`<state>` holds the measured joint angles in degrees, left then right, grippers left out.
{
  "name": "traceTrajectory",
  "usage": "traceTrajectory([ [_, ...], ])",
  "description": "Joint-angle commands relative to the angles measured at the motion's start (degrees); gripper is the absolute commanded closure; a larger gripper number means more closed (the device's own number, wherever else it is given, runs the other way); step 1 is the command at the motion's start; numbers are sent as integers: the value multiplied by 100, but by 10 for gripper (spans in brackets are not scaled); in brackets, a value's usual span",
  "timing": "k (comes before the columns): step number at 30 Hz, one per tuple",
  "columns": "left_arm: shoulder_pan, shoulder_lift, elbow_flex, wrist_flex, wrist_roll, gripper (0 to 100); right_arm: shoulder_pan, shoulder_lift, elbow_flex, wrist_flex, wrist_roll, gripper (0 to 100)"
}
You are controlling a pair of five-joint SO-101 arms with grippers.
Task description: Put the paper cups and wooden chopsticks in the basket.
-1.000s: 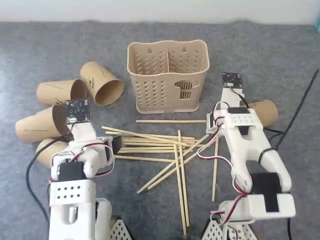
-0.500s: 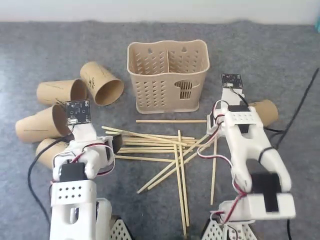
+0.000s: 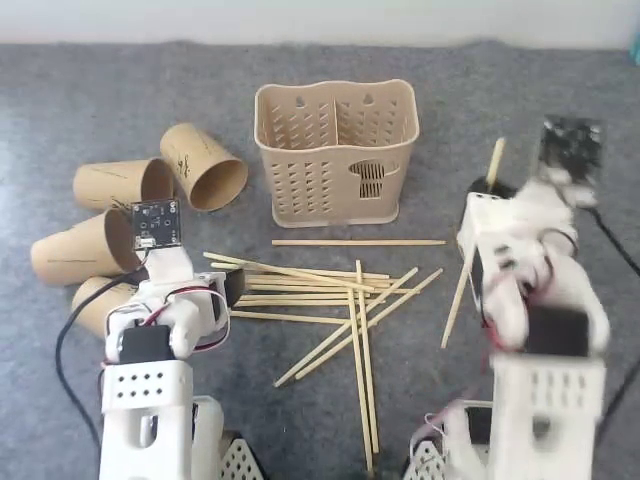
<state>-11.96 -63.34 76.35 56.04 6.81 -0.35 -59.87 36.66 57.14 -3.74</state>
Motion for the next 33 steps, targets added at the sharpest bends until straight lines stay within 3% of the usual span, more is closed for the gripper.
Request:
traceTrajectory([
  [1,-26,-114,4,-158,-88,735,57,-787,-299,-743,167,991],
  [14,-35,-114,13,-158,-88,735,-356,-347,-501,-4286,176,990],
  [33,-35,-114,180,-536,-88,735,-1147,3565,-3675,-4426,132,991],
])
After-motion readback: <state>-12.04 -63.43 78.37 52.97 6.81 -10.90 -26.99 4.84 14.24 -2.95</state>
